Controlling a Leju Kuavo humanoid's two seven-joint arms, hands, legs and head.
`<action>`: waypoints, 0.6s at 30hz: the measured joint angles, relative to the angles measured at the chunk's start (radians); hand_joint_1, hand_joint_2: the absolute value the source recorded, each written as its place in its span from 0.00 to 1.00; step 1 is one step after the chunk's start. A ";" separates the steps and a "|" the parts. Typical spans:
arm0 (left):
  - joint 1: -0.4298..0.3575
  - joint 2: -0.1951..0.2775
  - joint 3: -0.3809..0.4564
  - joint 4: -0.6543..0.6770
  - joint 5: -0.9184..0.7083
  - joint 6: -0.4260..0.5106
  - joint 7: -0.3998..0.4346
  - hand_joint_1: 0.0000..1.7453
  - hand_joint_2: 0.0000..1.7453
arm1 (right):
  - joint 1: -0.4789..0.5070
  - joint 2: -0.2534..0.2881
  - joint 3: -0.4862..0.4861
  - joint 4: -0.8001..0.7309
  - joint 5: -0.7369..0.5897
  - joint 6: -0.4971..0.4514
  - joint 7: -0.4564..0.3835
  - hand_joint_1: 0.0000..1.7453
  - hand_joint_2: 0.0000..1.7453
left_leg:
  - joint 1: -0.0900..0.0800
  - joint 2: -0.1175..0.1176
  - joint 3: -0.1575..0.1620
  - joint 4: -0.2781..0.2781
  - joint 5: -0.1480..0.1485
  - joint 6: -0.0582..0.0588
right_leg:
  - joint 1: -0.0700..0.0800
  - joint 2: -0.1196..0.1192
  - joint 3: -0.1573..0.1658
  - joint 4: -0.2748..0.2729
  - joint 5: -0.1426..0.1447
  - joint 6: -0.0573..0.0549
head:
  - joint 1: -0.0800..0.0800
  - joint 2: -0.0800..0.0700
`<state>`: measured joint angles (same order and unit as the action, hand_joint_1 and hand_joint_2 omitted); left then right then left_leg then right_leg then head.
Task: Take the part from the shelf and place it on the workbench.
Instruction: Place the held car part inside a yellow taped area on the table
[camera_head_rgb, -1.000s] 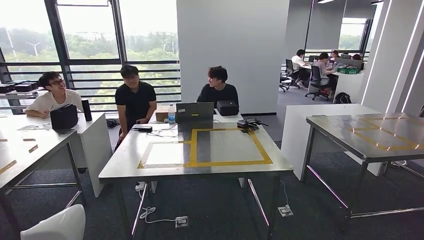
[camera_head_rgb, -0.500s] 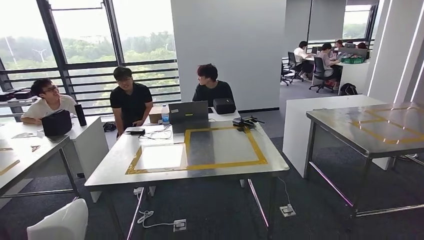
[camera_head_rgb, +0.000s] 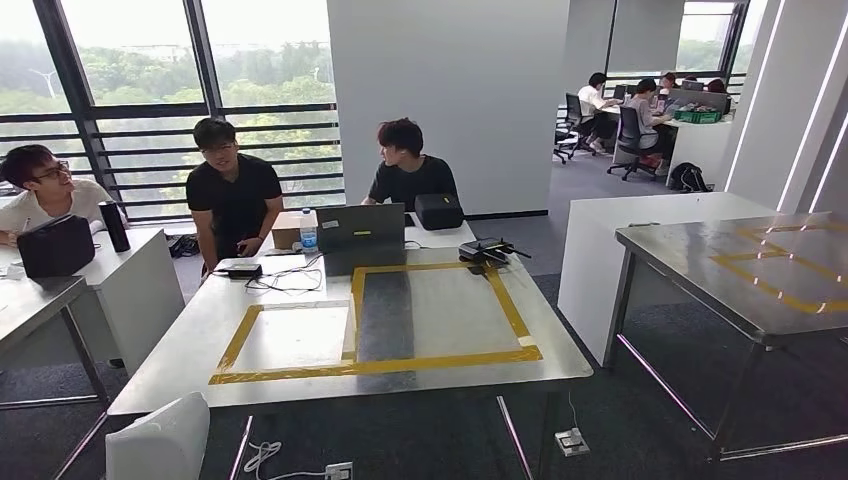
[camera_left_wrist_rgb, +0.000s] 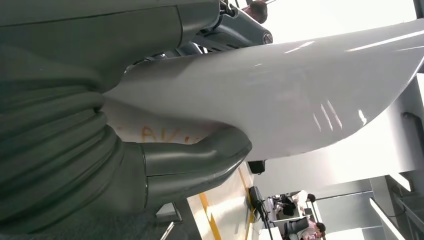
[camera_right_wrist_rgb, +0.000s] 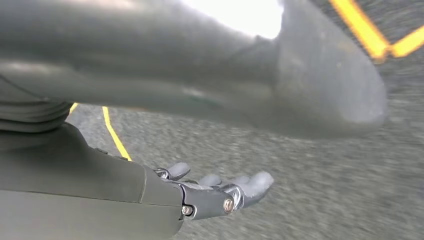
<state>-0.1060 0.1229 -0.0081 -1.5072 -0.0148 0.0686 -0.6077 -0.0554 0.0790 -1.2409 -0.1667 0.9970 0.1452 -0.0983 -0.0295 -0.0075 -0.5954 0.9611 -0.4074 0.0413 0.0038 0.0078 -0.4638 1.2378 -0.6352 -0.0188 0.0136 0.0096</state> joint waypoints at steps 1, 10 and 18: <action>0.006 -0.003 -0.002 -0.001 -0.002 0.000 0.003 1.00 1.00 | 0.002 -0.001 0.000 0.000 0.001 0.000 0.000 0.00 0.00 | 0.001 -0.002 0.032 -0.012 -0.018 0.000 | 0.000 0.000 -0.049 0.027 -0.047 0.003 | 0.001 0.000; 0.024 -0.030 -0.020 -0.014 -0.023 0.000 0.017 1.00 1.00 | 0.030 -0.001 0.000 0.002 0.006 -0.001 0.010 0.00 0.00 | 0.000 -0.027 0.255 -0.007 -0.205 -0.031 | -0.016 -0.016 -0.226 -0.208 0.248 0.015 | 0.002 -0.001; 0.019 -0.033 -0.023 -0.041 -0.060 -0.001 0.035 1.00 1.00 | 0.008 -0.006 0.000 0.001 0.019 0.001 0.014 0.00 0.00 | 0.018 0.000 -0.082 0.361 -0.306 -0.062 | -0.018 -0.006 -0.012 -0.241 0.096 -0.017 | -0.001 0.000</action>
<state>-0.0865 0.0898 -0.0311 -1.5487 -0.0751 0.0680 -0.5722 -0.0474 0.0731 -1.2406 -0.1661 1.0159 0.1464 -0.0847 -0.0115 -0.0071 -0.6777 1.3217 -0.7133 -0.0207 -0.0145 0.0017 -0.4756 0.9964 -0.5397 -0.0359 0.0124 0.0097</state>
